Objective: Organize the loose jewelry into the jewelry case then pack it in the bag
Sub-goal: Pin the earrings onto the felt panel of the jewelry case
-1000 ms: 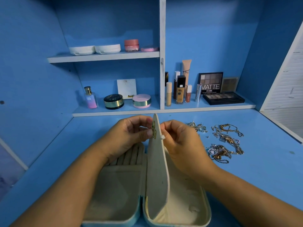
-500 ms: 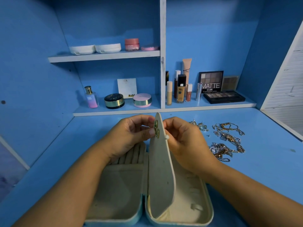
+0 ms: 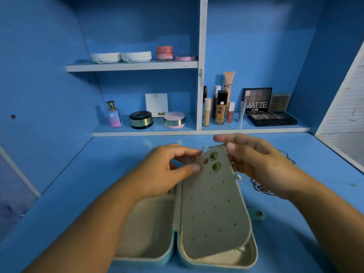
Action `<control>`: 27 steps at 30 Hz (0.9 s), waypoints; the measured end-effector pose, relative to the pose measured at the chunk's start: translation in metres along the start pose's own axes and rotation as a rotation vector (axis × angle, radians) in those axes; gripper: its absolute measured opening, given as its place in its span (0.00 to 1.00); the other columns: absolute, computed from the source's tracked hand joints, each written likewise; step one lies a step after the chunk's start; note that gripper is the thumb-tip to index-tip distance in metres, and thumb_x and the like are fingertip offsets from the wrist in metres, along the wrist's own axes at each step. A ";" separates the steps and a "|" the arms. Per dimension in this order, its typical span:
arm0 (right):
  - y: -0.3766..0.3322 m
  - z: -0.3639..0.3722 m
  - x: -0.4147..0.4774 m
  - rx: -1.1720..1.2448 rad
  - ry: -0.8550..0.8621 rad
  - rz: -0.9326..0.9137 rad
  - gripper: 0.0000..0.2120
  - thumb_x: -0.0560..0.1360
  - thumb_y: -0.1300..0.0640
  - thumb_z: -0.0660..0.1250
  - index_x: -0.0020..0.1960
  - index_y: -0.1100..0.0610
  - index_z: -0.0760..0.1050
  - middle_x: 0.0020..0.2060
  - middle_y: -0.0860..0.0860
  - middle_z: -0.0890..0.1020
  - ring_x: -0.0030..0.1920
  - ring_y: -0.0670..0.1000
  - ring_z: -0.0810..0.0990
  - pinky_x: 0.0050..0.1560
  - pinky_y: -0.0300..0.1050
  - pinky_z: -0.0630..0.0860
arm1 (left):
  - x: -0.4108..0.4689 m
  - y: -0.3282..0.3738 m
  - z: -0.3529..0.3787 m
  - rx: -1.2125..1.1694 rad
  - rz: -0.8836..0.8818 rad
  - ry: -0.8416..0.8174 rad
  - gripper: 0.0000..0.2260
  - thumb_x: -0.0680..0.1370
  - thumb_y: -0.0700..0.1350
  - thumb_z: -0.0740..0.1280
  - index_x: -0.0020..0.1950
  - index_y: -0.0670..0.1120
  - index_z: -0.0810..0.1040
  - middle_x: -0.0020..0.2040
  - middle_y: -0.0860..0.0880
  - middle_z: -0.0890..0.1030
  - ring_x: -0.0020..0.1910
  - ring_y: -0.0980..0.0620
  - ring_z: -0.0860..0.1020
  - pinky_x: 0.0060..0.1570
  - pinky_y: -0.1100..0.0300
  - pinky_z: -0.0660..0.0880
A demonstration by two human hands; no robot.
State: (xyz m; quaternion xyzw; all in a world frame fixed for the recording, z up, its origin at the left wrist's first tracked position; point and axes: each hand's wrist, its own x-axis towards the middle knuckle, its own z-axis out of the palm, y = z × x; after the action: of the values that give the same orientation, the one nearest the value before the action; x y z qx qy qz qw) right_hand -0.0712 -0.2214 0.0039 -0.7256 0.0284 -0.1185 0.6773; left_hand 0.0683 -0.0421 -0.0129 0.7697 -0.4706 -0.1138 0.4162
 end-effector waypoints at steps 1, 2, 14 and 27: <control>0.000 -0.005 -0.002 -0.120 -0.039 0.025 0.19 0.72 0.51 0.68 0.61 0.53 0.76 0.50 0.54 0.84 0.51 0.53 0.82 0.55 0.47 0.78 | -0.002 0.001 0.000 0.090 0.007 -0.009 0.15 0.75 0.51 0.71 0.60 0.64 0.77 0.54 0.60 0.79 0.53 0.66 0.76 0.53 0.65 0.74; 0.001 -0.009 -0.003 -0.214 -0.071 0.055 0.20 0.71 0.50 0.71 0.62 0.51 0.76 0.51 0.53 0.84 0.54 0.52 0.82 0.58 0.47 0.77 | -0.005 0.002 0.000 0.176 0.010 -0.020 0.17 0.74 0.55 0.71 0.63 0.64 0.76 0.55 0.61 0.78 0.52 0.67 0.75 0.52 0.65 0.73; 0.019 -0.018 -0.001 -0.945 -0.142 0.047 0.15 0.71 0.46 0.71 0.56 0.42 0.74 0.50 0.39 0.71 0.49 0.35 0.71 0.44 0.26 0.65 | -0.019 0.020 0.012 0.674 -0.097 -0.369 0.35 0.78 0.67 0.55 0.79 0.56 0.46 0.77 0.56 0.55 0.75 0.57 0.51 0.73 0.57 0.48; 0.022 0.002 0.100 -1.170 -0.086 -0.098 0.10 0.78 0.54 0.65 0.57 0.50 0.79 0.44 0.42 0.76 0.39 0.39 0.71 0.36 0.24 0.64 | -0.018 0.021 0.012 0.616 -0.125 -0.401 0.33 0.78 0.67 0.54 0.78 0.57 0.46 0.77 0.55 0.55 0.74 0.58 0.49 0.71 0.56 0.47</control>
State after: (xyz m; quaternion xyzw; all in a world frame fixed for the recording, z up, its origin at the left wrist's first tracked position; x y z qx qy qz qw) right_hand 0.0286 -0.2417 -0.0045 -0.9833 0.0281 -0.0848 0.1583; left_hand 0.0394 -0.0382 -0.0086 0.8484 -0.5072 -0.1405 0.0566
